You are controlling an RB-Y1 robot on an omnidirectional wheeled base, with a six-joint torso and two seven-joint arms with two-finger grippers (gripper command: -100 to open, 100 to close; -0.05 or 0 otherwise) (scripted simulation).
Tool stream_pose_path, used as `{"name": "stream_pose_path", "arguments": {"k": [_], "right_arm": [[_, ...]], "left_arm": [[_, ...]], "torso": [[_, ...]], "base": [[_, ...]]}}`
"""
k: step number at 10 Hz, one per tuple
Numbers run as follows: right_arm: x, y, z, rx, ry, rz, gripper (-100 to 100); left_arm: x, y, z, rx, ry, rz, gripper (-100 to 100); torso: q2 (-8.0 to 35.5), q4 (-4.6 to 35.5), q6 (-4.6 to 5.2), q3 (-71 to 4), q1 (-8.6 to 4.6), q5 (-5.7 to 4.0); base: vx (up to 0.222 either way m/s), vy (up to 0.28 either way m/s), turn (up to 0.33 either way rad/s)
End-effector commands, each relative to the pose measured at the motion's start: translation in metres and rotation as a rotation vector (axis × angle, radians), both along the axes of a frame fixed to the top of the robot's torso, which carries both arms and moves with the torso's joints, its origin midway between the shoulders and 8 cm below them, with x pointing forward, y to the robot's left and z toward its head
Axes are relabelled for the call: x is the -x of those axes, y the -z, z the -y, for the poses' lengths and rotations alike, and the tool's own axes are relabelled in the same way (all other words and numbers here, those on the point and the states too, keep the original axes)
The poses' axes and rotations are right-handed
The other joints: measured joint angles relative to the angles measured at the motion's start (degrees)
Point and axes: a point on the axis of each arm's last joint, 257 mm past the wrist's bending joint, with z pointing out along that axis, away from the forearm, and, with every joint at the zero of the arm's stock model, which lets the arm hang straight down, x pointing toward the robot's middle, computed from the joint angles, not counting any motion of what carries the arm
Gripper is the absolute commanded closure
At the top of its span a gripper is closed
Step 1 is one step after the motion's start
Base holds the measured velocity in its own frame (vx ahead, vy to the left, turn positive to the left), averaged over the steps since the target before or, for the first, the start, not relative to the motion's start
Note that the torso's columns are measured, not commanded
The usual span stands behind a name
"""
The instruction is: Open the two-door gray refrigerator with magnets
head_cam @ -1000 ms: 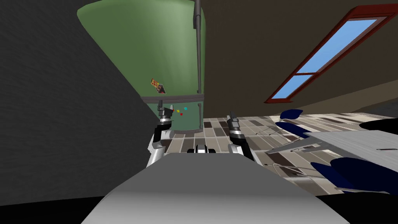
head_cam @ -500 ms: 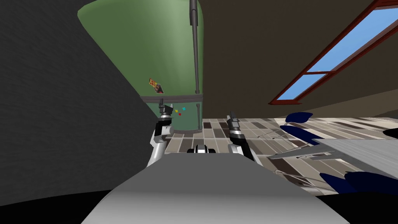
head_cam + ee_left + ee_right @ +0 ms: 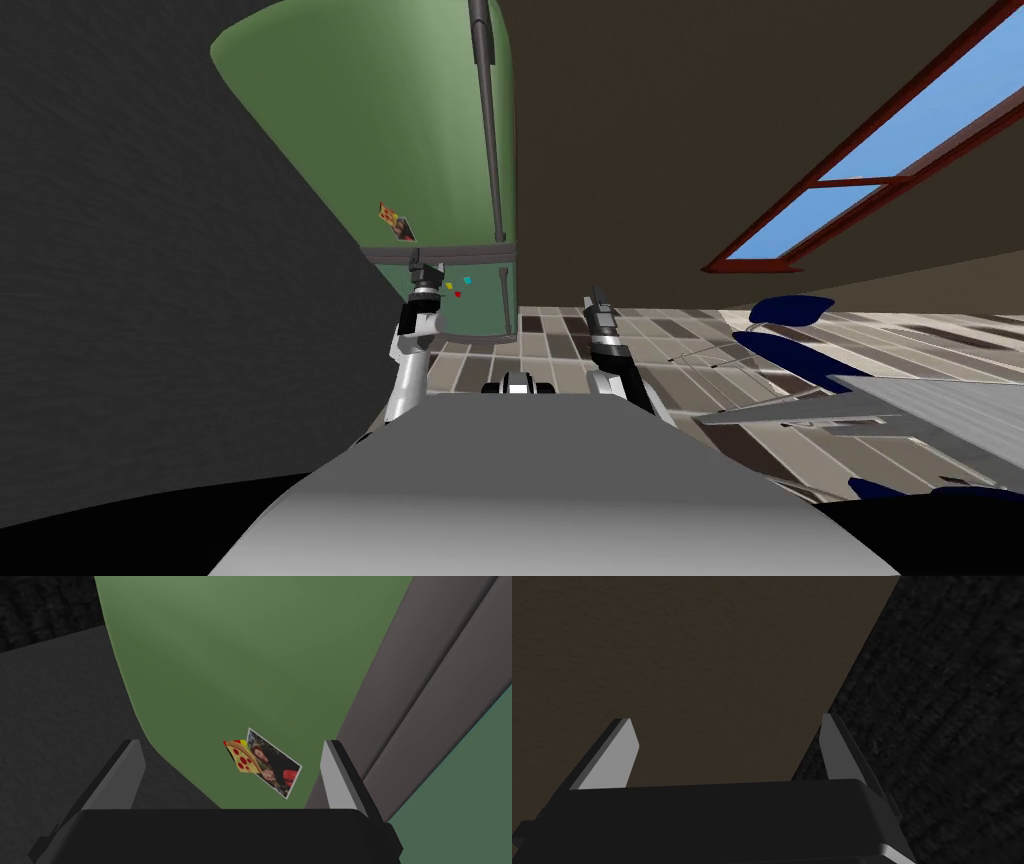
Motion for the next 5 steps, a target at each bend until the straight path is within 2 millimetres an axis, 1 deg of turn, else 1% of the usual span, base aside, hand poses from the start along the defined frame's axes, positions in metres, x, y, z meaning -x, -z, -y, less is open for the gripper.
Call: {"name": "stream_pose_path", "arguments": {"k": [1, 2, 3, 4, 5], "right_arm": [[0.0, 0.0, 0.0, 0.0, 0.0, 0.0, 0], [0.0, 0.0, 0.0, 0.0, 0.0, 0.0, 0], [0.0, 0.0, 0.0, 0.0, 0.0, 0.0, 0], [0.0, 0.0, 0.0, 0.0, 0.0, 0.0, 0], [0.0, 0.0, 0.0, 0.0, 0.0, 0.0, 0]], "left_arm": [[-0.015, -0.003, -0.009, 0.034, -0.002, -0.026, -100], [-0.027, 0.0, -0.02, 0.064, -0.008, -0.05, -100], [-0.029, -0.004, -0.018, 0.066, -0.002, -0.05, -100], [-0.04, -0.001, -0.028, 0.099, -0.007, -0.074, -100], [-0.042, -0.005, -0.026, 0.1, -0.001, -0.074, -100]], "torso": [[0.03, 0.01, -0.02, 0.03, -0.11, -0.01], [0.06, 0.02, 0.01, 0.04, -0.06, -0.02], [0.03, 0.01, -0.01, 0.03, -0.09, -0.01], [0.01, 0.01, 0.01, 0.01, -0.02, -0.01], [-0.08, -0.02, -0.01, -0.04, -0.14, -0.02]], "base": [[0.023, -0.132, 0.069], [0.022, -0.138, 0.101], [0.022, -0.114, 0.06], [0.047, -0.147, 0.088], [0.03, -0.139, 0.066]]}}
